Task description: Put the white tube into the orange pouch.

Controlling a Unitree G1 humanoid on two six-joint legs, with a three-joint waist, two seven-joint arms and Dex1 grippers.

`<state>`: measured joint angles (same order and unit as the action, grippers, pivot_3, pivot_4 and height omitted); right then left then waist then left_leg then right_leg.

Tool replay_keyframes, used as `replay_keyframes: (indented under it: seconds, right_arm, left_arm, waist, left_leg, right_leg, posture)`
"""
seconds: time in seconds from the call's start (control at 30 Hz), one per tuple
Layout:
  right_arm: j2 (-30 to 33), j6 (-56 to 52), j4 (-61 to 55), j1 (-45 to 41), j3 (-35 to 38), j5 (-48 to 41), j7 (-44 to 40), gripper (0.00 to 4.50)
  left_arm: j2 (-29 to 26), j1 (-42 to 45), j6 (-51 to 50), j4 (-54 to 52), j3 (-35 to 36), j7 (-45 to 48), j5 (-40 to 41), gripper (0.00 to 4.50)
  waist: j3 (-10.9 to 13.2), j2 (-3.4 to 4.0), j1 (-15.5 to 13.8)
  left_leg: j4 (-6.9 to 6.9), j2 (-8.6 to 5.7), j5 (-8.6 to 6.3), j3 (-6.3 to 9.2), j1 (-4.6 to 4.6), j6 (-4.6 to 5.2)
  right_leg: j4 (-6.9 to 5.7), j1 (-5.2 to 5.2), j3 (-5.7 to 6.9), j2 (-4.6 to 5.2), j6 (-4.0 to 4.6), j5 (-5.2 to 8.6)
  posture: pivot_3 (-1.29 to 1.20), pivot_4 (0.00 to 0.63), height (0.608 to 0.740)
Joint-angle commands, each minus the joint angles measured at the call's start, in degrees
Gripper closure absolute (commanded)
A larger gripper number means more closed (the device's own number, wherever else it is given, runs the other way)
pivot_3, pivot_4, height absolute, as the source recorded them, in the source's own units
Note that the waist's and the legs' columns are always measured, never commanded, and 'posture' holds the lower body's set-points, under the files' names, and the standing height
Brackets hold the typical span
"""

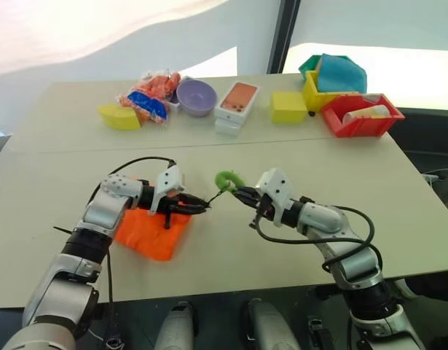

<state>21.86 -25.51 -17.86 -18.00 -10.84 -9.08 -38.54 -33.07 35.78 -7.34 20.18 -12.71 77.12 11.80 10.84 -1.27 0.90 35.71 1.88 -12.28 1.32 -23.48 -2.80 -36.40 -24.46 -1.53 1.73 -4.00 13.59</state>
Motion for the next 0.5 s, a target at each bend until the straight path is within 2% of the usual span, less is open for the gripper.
replay_keyframes:
  seconds: [0.03,0.37,0.47,0.5]
  right_arm:
    - [0.48,0.38,-2.97,-0.31,0.15,-0.39,0.21,4.50]
    - [0.94,0.63,-2.45,-0.57,0.19,-0.40,0.02,4.50]
    - [1.00,0.78,-2.28,-0.73,0.14,-0.41,-0.04,4.50]
    - [1.01,0.83,-2.22,-0.78,0.13,-0.41,-0.05,4.50]
  left_arm:
    - [-0.37,0.17,0.43,-1.67,0.85,0.04,0.04,4.47]
    - [-2.25,-2.61,-1.18,-4.61,2.03,-0.26,1.17,4.47]
    - [-2.77,-2.90,-1.98,-5.30,2.56,0.05,1.90,3.59]
    - [-2.78,-2.93,-1.57,-5.41,2.66,-0.36,1.70,3.11]
  waist:
    - [0.00,0.00,0.00]
    - [0.00,0.00,0.01]
    - [0.00,0.00,0.06]
    - [0.00,0.00,0.05]
  left_leg:
    - [0.00,0.00,0.00,0.00,0.00,0.00]
    - [0.08,0.01,0.00,0.01,0.00,0.00]
    - [0.20,0.01,-0.01,0.01,0.00,0.01]
    - [0.23,0.01,-0.01,0.01,0.00,0.02]
  right_leg:
    - [-0.01,0.00,0.00,0.00,0.00,0.00]
    - [-0.09,0.00,0.00,0.00,0.00,-0.01]
    - [-0.20,0.00,0.00,0.00,0.03,0.02]
    - [-0.25,0.00,0.00,0.00,0.05,0.03]
  posture:
    - [0.00,0.150,0.740]
    - [0.00,0.150,0.740]
    - [0.00,0.150,0.740]
    - [0.00,0.150,0.740]
